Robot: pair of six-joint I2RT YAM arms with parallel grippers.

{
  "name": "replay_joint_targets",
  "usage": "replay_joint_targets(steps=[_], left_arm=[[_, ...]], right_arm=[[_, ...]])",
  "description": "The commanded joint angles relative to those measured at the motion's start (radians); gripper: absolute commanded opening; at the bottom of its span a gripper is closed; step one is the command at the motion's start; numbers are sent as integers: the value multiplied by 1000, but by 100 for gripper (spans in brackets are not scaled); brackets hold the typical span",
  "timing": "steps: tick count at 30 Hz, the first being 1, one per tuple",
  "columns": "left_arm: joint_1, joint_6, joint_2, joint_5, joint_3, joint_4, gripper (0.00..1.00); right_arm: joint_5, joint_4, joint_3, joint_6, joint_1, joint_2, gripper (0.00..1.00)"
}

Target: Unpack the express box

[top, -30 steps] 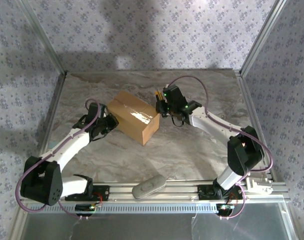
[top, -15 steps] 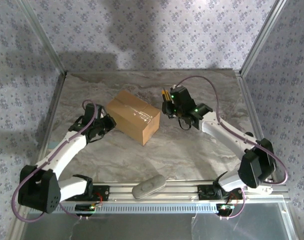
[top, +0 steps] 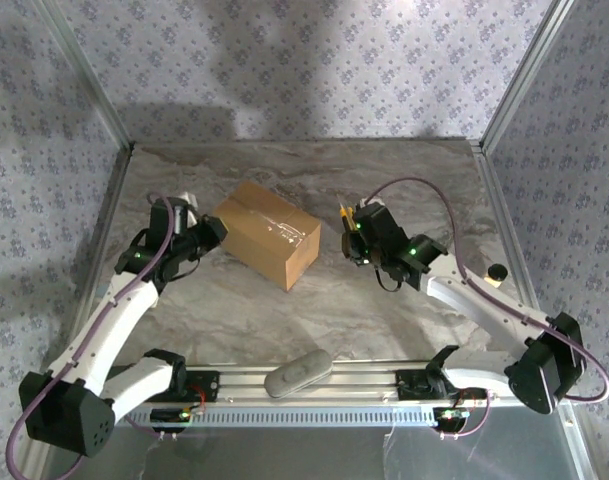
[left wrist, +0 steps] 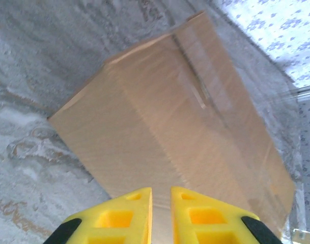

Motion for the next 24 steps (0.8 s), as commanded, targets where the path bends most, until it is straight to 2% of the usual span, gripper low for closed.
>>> replay_joint_targets(steps=[1, 13, 24], left_arm=[[-9, 34, 32, -21, 84, 38, 18], [-10, 48, 313, -14, 300, 104, 19], [-31, 28, 460, -8, 372, 183, 19]], right_arm=[[54, -35, -11, 17, 42, -32, 0], [182, -63, -92, 32, 186, -104, 0], [190, -82, -114, 65, 246, -92, 0]])
